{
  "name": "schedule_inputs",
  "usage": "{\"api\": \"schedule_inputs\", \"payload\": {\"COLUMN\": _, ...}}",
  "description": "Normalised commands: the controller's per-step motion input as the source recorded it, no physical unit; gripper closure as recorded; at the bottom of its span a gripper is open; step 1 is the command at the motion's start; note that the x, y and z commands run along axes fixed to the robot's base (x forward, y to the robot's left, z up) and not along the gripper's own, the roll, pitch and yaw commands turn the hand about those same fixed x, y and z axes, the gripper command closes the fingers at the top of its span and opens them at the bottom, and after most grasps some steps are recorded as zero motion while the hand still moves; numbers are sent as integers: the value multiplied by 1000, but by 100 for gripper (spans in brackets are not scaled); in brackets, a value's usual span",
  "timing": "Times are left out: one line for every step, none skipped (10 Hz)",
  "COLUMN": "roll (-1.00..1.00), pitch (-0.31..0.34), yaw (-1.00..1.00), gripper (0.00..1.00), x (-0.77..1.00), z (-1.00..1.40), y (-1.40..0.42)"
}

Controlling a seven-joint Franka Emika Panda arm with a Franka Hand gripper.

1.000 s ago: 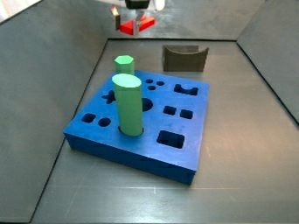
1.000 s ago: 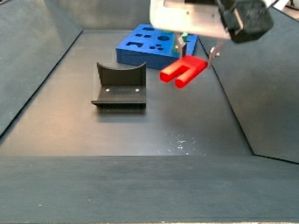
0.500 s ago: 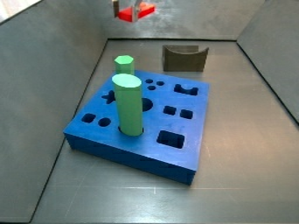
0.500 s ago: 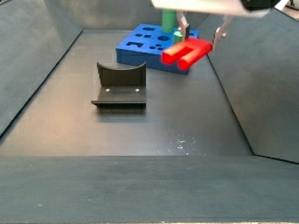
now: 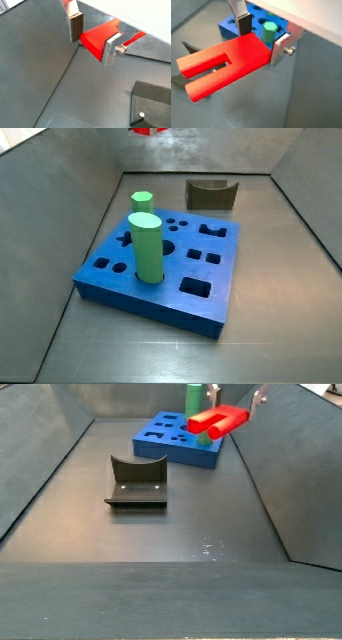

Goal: Pick up the square-circle object. Move up. Place the square-circle object on the fixture. Regrasp the square-circle object. Rotate the square-circle object. Move to above the board. Insert the square-circle object.
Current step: Place the square-circle object on the fixture.

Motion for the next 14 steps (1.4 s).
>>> {"api": "schedule_inputs", "payload": {"roll": -138, "pitch": -243, "yaw": 1000, "gripper": 100, "x": 1000, "z": 58, "y": -452}}
{"api": "schedule_inputs", "payload": {"roll": -112, "pitch": -242, "yaw": 1000, "gripper": 100, "x": 1000, "z": 45, "y": -419}}
{"api": "schedule_inputs", "payload": {"roll": -139, "pitch": -235, "yaw": 1000, "gripper": 100, "x": 1000, "z": 38, "y": -376}}
{"api": "schedule_inputs", "payload": {"roll": -166, "pitch": -222, "yaw": 1000, "gripper": 100, "x": 1000, "z": 32, "y": -353}}
{"api": "schedule_inputs", "payload": {"roll": -157, "pitch": -156, "yaw": 756, "gripper": 100, "x": 1000, "z": 26, "y": -327}}
{"api": "schedule_inputs", "payload": {"roll": -140, "pitch": -94, "yaw": 514, "gripper": 100, "x": 1000, "z": 18, "y": -300}}
{"api": "schedule_inputs", "payload": {"roll": -110, "pitch": -28, "yaw": 290, "gripper": 100, "x": 1000, "z": 11, "y": -267}}
{"api": "schedule_inputs", "payload": {"roll": -81, "pitch": -1, "yaw": 190, "gripper": 100, "x": 1000, "z": 5, "y": -242}}
{"api": "schedule_inputs", "payload": {"roll": -61, "pitch": 13, "yaw": 144, "gripper": 100, "x": 1000, "z": 0, "y": -225}}
{"api": "schedule_inputs", "payload": {"roll": -7, "pitch": 40, "yaw": 77, "gripper": 100, "x": 1000, "z": -7, "y": -186}}
{"api": "schedule_inputs", "payload": {"roll": 15, "pitch": 49, "yaw": 58, "gripper": 100, "x": 1000, "z": -9, "y": -167}}
{"api": "schedule_inputs", "payload": {"roll": 52, "pitch": 68, "yaw": 45, "gripper": 100, "x": 1000, "z": -15, "y": -138}}
{"api": "schedule_inputs", "payload": {"roll": 75, "pitch": 80, "yaw": 42, "gripper": 100, "x": 1000, "z": -18, "y": -124}}
{"api": "schedule_inputs", "payload": {"roll": 100, "pitch": 92, "yaw": 45, "gripper": 100, "x": 1000, "z": -21, "y": -101}}
